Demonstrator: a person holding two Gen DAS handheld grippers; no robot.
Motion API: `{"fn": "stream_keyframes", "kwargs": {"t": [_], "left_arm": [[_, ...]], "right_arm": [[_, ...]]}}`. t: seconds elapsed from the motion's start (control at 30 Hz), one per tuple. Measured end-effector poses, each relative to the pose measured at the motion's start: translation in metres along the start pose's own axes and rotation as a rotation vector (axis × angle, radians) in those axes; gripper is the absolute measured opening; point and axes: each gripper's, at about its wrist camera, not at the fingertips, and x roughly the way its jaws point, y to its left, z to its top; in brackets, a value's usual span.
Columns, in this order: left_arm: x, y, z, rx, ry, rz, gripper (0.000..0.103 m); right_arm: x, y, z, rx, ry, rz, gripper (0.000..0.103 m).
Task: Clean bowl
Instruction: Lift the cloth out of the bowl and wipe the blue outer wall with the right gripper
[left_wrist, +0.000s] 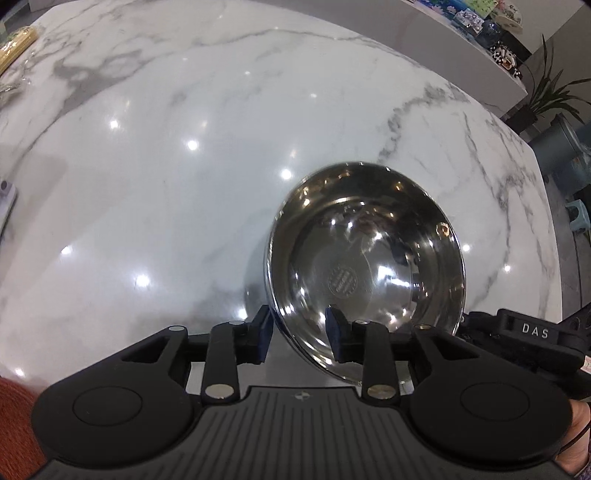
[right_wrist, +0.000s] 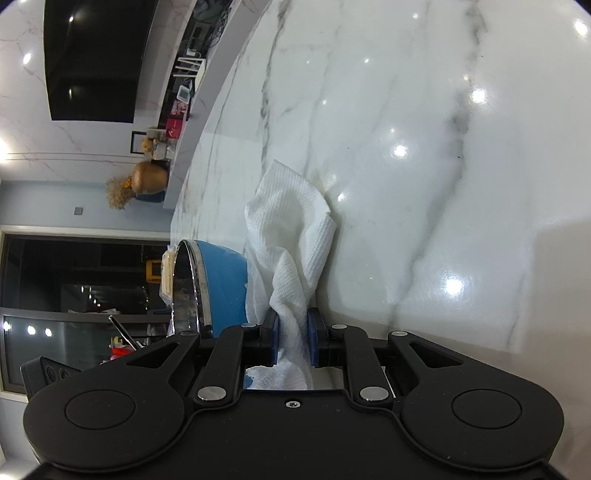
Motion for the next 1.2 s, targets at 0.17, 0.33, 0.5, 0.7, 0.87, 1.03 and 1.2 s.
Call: {"fn": "stream_keyframes", "kwargs": {"t": [0.17, 0.33, 0.5, 0.7, 0.87, 1.03, 1.2], "left_arm": [[0.0, 0.001, 0.0, 0.034, 0.004, 0.024, 0.02], [-0.002, 0.006, 0.007, 0.061, 0.006, 0.042, 0.014], [-0.004, 0.014, 0.014, 0.077, 0.008, 0.059, 0.012], [-0.003, 0.013, 0.016, 0.089, 0.009, 0.057, 0.012], [-0.001, 0.009, 0.018, 0.099, 0.0, 0.068, 0.013], [0.002, 0.002, 0.019, 0.107, -0.002, 0.053, 0.013], [0.003, -0.003, 0.017, 0.098, -0.007, 0.042, 0.013]], "right_arm": [[-0.006, -0.002, -0.001, -0.008, -0.004, -0.001, 0.014], [-0.02, 0.0, 0.003, 0.005, -0.038, 0.065, 0.014], [-0.034, 0.005, 0.009, 0.017, -0.064, 0.177, 0.014], [-0.028, 0.007, 0.009, 0.014, -0.029, 0.177, 0.014], [-0.026, 0.003, 0.011, 0.041, -0.024, 0.157, 0.014], [-0.02, -0.002, 0.013, 0.028, -0.021, 0.045, 0.014], [-0.013, -0.009, 0.012, 0.032, -0.007, 0.002, 0.013]]}}
